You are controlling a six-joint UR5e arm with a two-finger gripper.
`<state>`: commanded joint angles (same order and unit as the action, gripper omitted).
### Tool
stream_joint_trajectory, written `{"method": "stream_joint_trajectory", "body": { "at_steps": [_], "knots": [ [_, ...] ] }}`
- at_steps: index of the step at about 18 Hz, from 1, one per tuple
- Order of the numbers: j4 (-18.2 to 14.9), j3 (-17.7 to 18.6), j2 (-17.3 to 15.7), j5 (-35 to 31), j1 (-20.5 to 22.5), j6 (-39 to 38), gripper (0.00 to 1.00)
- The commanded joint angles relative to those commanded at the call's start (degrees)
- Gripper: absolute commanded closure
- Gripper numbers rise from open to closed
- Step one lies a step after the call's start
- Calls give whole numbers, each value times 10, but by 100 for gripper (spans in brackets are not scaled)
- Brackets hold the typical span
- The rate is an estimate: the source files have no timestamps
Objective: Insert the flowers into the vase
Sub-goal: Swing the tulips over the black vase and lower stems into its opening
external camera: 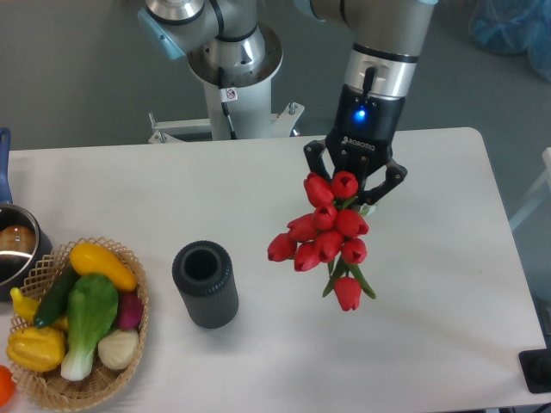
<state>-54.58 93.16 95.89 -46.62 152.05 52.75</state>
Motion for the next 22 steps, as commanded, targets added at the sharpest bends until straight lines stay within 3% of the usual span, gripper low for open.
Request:
{"method": "stream_joint_trajectory", "body": {
  "at_steps": [2, 8, 13, 17, 22],
  "knots": [
    [2, -1, 4, 47, -4, -38, 100],
    [3, 0, 0, 67, -27, -57, 100],
    [4, 18, 4, 200, -17, -60, 96],
    [12, 41, 6, 349, 26, -36, 96],
    [16, 41, 8, 390, 29, -14, 96]
  ]
}}
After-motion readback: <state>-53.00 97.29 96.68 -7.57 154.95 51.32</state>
